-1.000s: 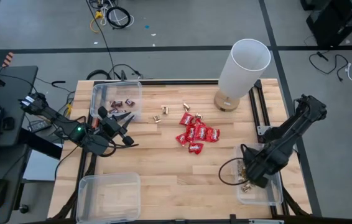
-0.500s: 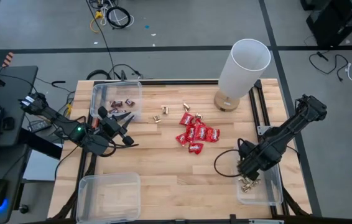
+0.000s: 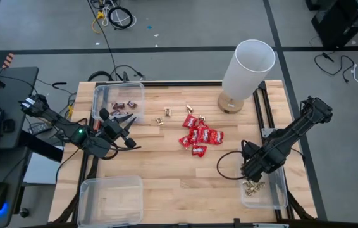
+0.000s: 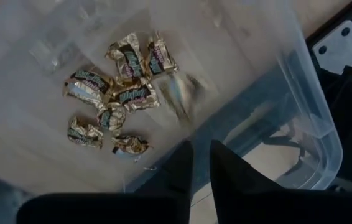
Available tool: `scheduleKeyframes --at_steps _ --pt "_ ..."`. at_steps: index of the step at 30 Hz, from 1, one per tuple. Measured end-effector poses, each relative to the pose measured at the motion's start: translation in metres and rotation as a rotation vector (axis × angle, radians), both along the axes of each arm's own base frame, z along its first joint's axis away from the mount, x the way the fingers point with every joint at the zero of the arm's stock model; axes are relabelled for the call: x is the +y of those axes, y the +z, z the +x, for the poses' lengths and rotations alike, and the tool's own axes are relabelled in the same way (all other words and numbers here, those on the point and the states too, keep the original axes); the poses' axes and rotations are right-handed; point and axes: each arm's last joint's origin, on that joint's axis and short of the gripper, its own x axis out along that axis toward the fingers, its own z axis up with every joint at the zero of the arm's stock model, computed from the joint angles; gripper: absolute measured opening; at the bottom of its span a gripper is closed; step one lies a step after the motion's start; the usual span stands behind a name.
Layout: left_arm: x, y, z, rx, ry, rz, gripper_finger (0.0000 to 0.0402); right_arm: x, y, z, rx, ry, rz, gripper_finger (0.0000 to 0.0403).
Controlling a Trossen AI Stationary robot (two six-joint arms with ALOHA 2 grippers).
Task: Sort candy
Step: Put the gold chocolate into the bottom right transparent bin
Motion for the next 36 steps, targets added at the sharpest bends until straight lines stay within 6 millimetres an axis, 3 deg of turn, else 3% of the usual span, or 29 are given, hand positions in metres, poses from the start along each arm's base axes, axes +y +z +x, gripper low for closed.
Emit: scheduleKeyframes --at_steps 7,13,20,26,36 --pt "0.0 0.0 0.0 0.0 0.0 0.0 0.0082 -0.004 0.0 0.003 0.0 0.011 0.007 0.0086" --pt "0.0 0.0 0.0 0.0 0.0 0.0 0.0082 -0.006 0.011 0.01 -0.033 0.028 0.054 0.0097" --pt "0.0 0.0 0.0 0.001 0.0 0.0 0.0082 -0.012 0.046 0.023 -0.248 0.086 -0.006 0.007" --pt "0.0 0.0 0.0 0.001 -0.001 0.0 0.0082 -0.025 0.072 0.04 -0.516 0.07 -0.197 0.0038" --pt "0.0 -0.001 0.0 0.007 0.0 0.004 0.0082 -0.062 0.08 0.094 -0.775 0.099 -0.27 0.0009"
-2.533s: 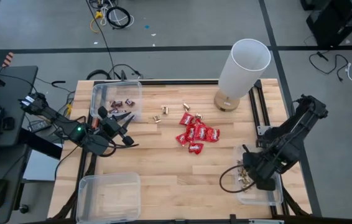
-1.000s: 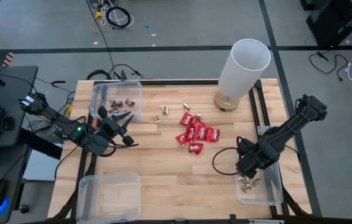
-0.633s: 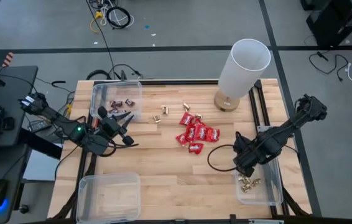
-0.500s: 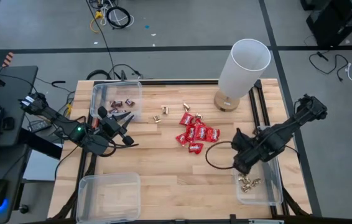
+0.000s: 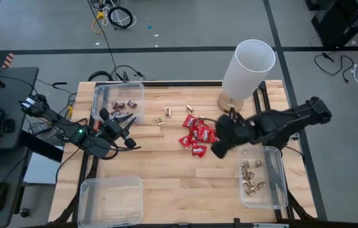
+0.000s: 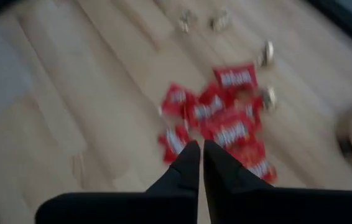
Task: Sort candy
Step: Put the gold chocolate into the bottom right transparent bin
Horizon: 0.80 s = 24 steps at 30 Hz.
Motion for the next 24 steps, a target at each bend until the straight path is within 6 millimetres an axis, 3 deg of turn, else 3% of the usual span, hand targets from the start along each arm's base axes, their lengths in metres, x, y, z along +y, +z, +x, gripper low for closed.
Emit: scheduleKeyframes --at_steps 11,24 --pt "0.0 -0.003 -0.001 0.029 -0.006 0.012 0.0082 -0.064 -0.017 0.08 -0.163 0.103 -0.134 0.0003" --pt "0.001 -0.004 -0.001 0.026 -0.009 0.0 0.0082 -0.146 -0.057 0.111 -0.102 -0.078 -0.18 0.0002"
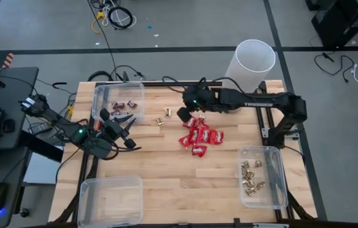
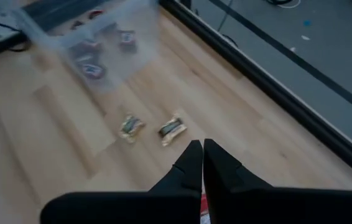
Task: Sort candy
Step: Put the gold chocolate into the bottom right transparent bin
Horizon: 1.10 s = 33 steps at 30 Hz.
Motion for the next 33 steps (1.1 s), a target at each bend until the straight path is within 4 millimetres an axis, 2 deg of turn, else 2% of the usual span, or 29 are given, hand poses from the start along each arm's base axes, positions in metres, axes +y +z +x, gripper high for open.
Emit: scheduleKeyframes --at_steps 9,15,28,33 --pt "0.001 -0.003 -0.002 0.003 0.007 -0.011 0.0082 -0.032 -0.027 0.018 -0.021 -0.073 0.002 0.002" --pt "0.001 -0.003 -0.002 0.002 0.007 -0.011 0.0082 -0.039 -0.049 0.035 -0.058 -0.035 0.046 0.004" --pt "0.001 -0.003 -0.001 0.004 0.0 -0.015 0.0082 -0.047 -0.089 0.061 -0.096 0.031 0.078 0.0042" --pt "0.001 -0.003 -0.001 0.005 -0.003 -0.016 0.0082 -0.049 -0.1 0.069 -0.101 0.069 0.032 0.0044"
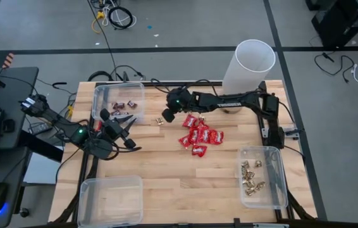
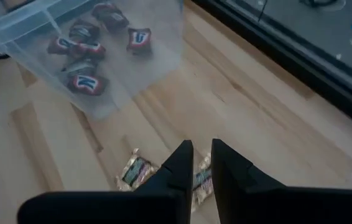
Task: Sort candy
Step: Put the gold chocolate into the bottom right transparent bin
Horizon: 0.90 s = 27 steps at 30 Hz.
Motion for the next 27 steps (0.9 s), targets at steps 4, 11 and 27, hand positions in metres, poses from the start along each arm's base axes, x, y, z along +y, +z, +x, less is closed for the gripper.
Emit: scheduleKeyframes --at_steps 4,11,27 --pt "0.0 0.0 0.0 0.001 0.0 0.0 0.0082 -0.001 0.0 0.002 -0.005 0.028 -0.045 0.0052" --pt "0.0 0.0 0.0 -0.004 -0.003 -0.005 0.0082 0.0 0.004 0.004 -0.025 0.055 -0.085 0.0055" --pt "0.0 0.0 0.0 -0.006 -0.003 -0.006 0.0082 -0.011 0.001 -0.002 -0.025 -0.041 0.001 0.0072"
